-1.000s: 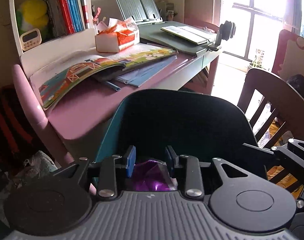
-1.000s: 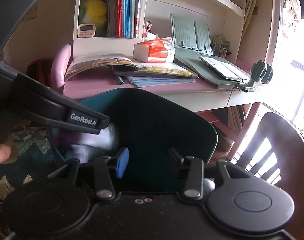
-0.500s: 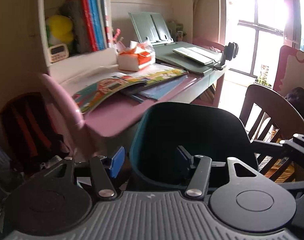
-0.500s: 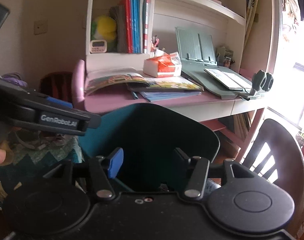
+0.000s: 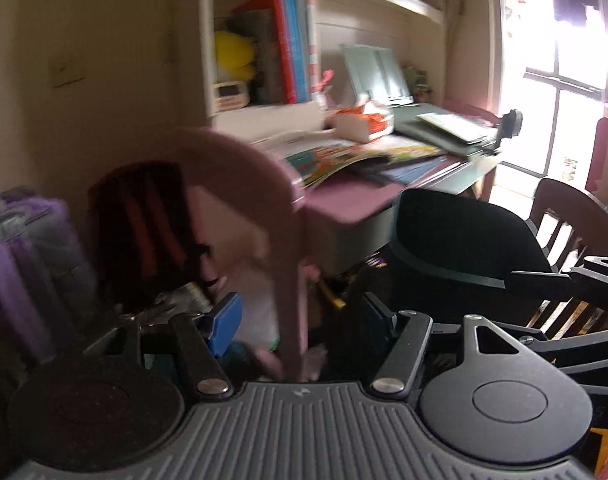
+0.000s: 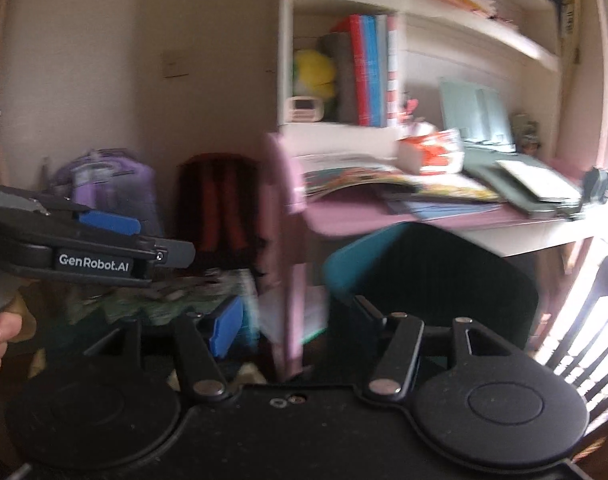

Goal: Collect trash
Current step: 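Move both open tools back down to the trash pile, then grasp the Christmas-print paper bag with the left tool while the right tool grasps the yellow-labelled white bottle, then lift the bag and bottle and carry both toward the teal bin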

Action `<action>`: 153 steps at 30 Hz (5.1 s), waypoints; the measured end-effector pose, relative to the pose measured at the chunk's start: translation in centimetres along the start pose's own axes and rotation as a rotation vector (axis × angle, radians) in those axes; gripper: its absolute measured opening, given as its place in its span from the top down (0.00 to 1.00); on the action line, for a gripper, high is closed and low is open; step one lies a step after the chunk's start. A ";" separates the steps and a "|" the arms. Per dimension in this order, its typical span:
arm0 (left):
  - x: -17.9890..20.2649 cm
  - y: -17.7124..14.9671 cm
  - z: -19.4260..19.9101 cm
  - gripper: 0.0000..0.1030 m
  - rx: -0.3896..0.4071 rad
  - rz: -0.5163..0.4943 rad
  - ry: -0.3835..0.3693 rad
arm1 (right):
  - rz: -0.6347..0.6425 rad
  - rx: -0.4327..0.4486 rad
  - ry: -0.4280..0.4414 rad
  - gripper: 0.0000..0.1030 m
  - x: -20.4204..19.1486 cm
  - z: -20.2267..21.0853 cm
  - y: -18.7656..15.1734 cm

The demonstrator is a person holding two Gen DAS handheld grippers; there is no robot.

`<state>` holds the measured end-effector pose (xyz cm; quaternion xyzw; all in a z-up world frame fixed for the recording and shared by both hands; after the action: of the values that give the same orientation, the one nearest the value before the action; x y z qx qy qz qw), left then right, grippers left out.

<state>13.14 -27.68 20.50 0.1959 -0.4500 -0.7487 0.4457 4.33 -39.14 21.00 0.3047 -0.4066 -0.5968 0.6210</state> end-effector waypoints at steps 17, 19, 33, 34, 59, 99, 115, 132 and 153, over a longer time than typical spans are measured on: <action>-17.1 -10.6 4.3 0.28 -0.024 0.177 0.245 | 0.116 -0.072 0.292 0.41 -16.6 -7.9 -3.7; -18.6 -11.8 4.1 0.27 -0.030 0.194 0.268 | 0.127 -0.096 0.308 0.41 -18.3 -9.2 -4.6; -29.1 -21.9 -0.7 0.17 -0.124 0.364 0.426 | 0.146 -0.291 0.393 0.39 -26.2 -19.3 -13.0; -29.7 -22.7 -1.2 0.14 -0.134 0.377 0.427 | 0.147 -0.316 0.397 0.39 -26.6 -20.3 -14.0; -40.9 -48.6 -22.6 0.06 -0.620 0.678 0.626 | 0.337 -0.758 0.515 0.39 -33.8 -40.7 -36.7; -41.9 -59.6 -28.8 0.82 -0.875 0.786 0.555 | 0.520 -0.919 0.593 0.48 -40.4 -45.0 -46.2; -38.0 -49.4 -22.5 0.85 -0.726 0.564 0.591 | 0.379 -0.815 0.486 0.51 -34.9 -38.4 -34.3; -39.3 -57.3 -29.4 0.81 -0.841 0.594 0.460 | 0.296 -0.790 0.482 0.51 -33.5 -39.5 -30.9; -43.0 -57.0 -31.7 0.36 -0.770 0.500 0.515 | 0.203 -0.836 0.520 0.51 -33.5 -40.4 -31.1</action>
<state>29.85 4.05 -48.91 0.0821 -0.0512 -0.6583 0.7465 25.51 -13.54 -30.08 0.1272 0.0079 -0.5497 0.8256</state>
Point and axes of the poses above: each gripper's, at about its wrist camera, not at the fingertips, and z roughly against the way its jaws point, x to its right, y to its top, the point moved 3 cm from there along -z, roughly the way its jaws point, and after that the axes turned 10 degrees about z, right-handed, at the moved point
